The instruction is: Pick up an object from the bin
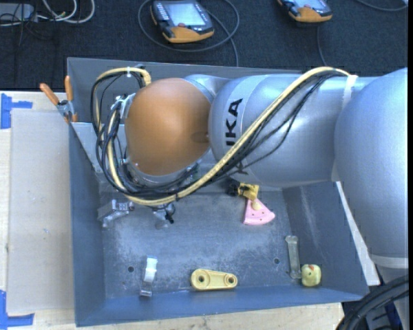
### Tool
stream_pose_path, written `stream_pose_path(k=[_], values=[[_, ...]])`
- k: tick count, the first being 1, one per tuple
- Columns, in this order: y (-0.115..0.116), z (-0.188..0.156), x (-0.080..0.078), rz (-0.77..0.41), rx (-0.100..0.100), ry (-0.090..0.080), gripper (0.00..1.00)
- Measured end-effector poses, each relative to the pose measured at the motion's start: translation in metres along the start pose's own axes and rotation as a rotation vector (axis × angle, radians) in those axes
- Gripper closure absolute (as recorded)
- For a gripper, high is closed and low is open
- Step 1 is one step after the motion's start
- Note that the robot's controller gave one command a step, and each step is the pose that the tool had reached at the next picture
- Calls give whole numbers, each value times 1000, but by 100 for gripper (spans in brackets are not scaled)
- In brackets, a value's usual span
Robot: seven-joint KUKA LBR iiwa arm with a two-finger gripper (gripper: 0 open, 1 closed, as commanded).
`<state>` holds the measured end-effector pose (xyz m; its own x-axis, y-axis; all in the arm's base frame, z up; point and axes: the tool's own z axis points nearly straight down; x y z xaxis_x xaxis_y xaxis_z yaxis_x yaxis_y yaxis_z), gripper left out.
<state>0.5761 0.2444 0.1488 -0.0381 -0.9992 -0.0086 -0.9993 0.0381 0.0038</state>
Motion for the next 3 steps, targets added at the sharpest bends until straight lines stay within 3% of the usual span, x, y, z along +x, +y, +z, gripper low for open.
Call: stream_pose_path(k=[1, 2, 3], values=[[39, 79, -1, -252, -9, 1, 0], [65, 80, 16, -245, -16, 2, 0], [64, 80, 15, -244, -13, 1, 100]])
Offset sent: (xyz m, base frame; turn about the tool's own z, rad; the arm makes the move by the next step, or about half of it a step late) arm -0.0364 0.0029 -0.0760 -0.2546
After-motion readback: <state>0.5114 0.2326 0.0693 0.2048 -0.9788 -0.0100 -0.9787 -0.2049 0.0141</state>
